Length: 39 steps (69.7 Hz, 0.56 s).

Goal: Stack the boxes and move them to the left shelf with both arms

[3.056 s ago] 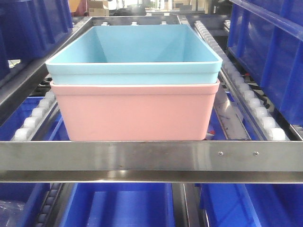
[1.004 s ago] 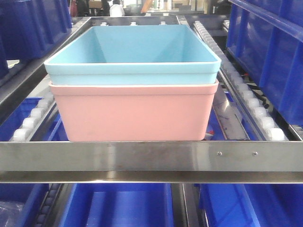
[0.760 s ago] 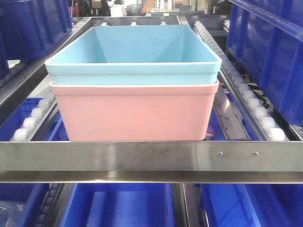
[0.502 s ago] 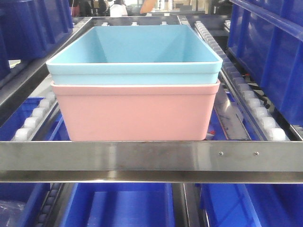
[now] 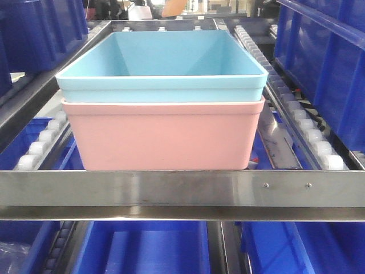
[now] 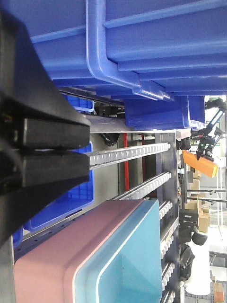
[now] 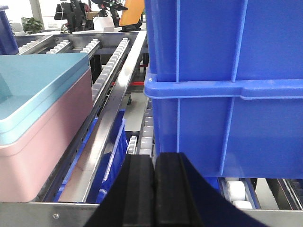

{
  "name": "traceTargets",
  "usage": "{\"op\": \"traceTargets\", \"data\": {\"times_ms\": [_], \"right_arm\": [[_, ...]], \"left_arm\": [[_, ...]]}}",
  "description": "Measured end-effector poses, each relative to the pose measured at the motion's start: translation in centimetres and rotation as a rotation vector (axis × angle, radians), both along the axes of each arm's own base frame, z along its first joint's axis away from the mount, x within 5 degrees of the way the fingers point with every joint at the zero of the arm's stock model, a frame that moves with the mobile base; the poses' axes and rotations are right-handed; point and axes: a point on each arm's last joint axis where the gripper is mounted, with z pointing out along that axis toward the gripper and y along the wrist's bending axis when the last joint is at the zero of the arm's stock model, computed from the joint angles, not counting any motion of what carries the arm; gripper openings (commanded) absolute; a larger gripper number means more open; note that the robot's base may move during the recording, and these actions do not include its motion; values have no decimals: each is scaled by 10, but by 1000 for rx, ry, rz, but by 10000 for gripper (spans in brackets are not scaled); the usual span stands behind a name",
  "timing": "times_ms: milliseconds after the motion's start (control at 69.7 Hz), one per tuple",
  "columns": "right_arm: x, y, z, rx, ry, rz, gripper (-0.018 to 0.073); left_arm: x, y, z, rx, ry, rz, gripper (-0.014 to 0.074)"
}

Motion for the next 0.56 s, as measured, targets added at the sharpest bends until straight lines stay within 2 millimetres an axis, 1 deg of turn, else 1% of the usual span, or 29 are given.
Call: {"op": "traceTargets", "data": {"times_ms": [559], "right_arm": [[0,0,0,0,0,0,56]], "left_arm": [[0,0,0,-2,0,0,-4]]}}
